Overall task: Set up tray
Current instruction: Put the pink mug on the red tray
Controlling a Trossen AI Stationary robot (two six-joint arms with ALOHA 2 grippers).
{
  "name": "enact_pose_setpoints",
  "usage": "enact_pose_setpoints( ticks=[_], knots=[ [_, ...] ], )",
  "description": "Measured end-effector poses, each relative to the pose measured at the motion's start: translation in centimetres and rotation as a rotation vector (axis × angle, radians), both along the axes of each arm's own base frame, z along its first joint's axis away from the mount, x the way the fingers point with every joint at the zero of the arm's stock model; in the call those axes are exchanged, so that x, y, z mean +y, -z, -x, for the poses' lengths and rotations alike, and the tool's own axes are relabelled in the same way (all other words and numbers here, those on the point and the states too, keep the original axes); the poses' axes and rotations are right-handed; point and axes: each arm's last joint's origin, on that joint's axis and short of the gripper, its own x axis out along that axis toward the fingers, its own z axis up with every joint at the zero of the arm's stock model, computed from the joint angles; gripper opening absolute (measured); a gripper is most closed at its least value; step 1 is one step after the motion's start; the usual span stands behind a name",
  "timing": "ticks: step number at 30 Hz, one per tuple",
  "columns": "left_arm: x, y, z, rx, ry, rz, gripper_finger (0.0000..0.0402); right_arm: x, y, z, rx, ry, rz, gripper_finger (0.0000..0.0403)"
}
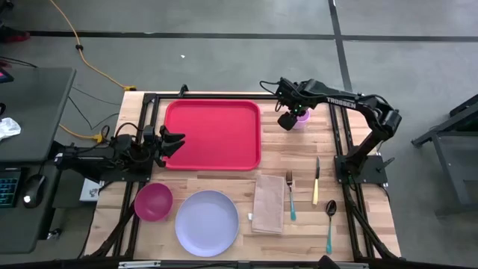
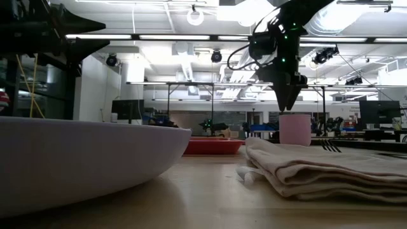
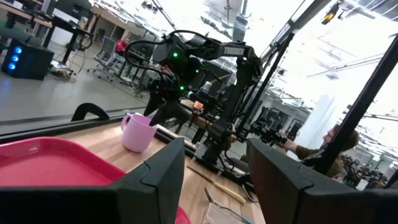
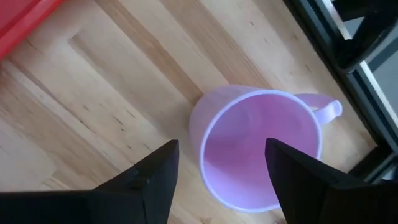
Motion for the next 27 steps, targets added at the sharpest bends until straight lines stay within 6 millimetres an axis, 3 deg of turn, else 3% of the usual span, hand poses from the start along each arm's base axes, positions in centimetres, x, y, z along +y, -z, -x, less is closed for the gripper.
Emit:
enact_pose_setpoints(
  ticks=[17, 27],
  knots=[
    [0.0, 0.0, 0.0, -0.001, 0.0, 0.0, 0.0207, -0.1, 0.0, -0.4, -0.046, -0.005, -0.004, 0.0222],
    [0.0, 0.0, 0.0, -0.001, 0.0, 0.0, 0.0207, -0.6, 2.6, -1.0, 0.05, -0.002, -0.069, 0.0222]
  ],
)
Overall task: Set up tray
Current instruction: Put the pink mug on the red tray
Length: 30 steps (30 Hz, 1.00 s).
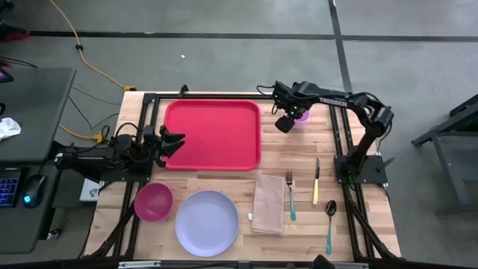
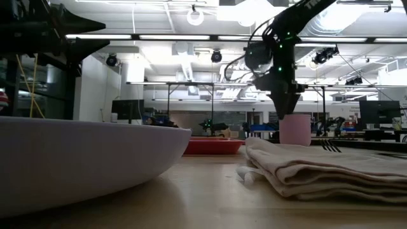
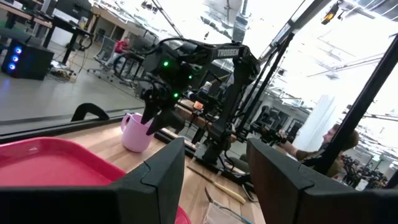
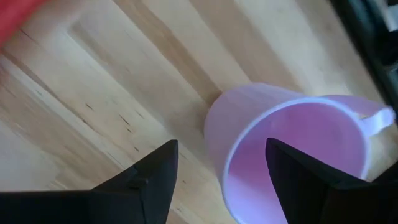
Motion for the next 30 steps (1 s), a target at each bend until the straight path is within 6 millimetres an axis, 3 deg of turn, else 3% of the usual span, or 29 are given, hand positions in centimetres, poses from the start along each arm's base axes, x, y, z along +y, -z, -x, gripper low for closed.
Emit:
enact_pose_setpoints(
  ticks=[13, 30],
  knots=[
    [0.0, 0.0, 0.0, 0.0, 0.0, 0.0, 0.0207, 0.14, 0.53, 0.32, 0.068, 0.036, -0.021, 0.0219],
    [0.0, 0.0, 0.0, 0.0, 0.0, 0.0, 0.0207, 0.43, 0.54, 0.65, 0.096, 0.046, -0.055, 0.014]
  ],
)
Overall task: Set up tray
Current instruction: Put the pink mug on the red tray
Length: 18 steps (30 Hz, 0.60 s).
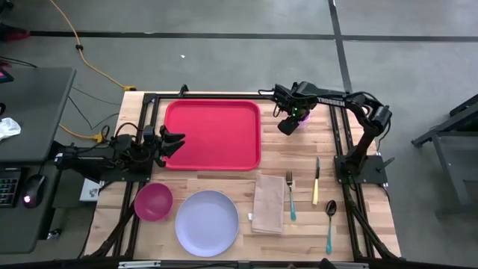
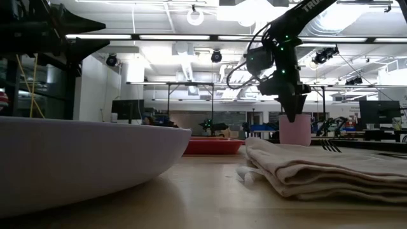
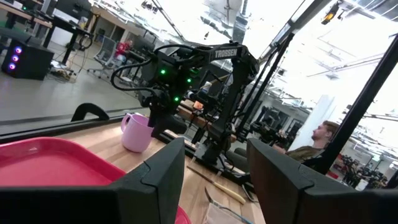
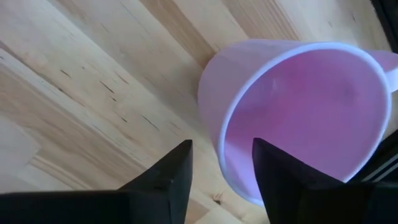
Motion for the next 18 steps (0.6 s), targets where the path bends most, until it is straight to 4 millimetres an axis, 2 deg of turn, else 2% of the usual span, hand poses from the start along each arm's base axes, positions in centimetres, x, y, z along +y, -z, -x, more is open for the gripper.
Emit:
enact_pose_setpoints(
  ticks=[9, 18],
  knots=[
    [0.0, -0.01, 0.0, 0.0, 0.0, 0.0, 0.0207, -0.03, 0.0, -0.05, -0.008, 0.015, 0.004, 0.0097],
    [0.0, -0.01, 0.0, 0.0, 0.0, 0.0, 0.0207, -0.07, 0.0, -0.11, -0.014, 0.013, 0.007, 0.0007]
  ],
)
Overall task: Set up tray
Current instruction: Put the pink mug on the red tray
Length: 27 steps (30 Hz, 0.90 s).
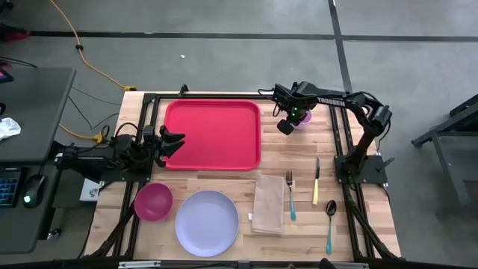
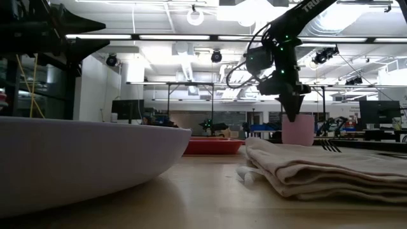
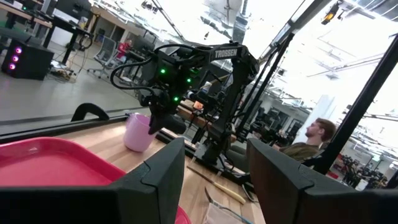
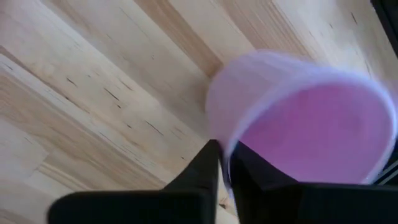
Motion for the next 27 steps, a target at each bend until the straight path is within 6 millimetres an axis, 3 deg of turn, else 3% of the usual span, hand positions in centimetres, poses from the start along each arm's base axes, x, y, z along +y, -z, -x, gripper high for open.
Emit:
enact_pose_setpoints(
  ticks=[18, 27],
  knots=[
    [0.0, 0.0, 0.0, 0.0, -0.001, 0.0, 0.0207, 0.2, 0.0, -0.2, -0.002, -0.017, -0.005, 0.0001],
    [0.1, 0.0, 0.0, -0.002, -0.019, 0.005, 0.0207, 3.2, 0.0, -1.2, 0.091, -0.226, -0.036, 0.0]
  ],
)
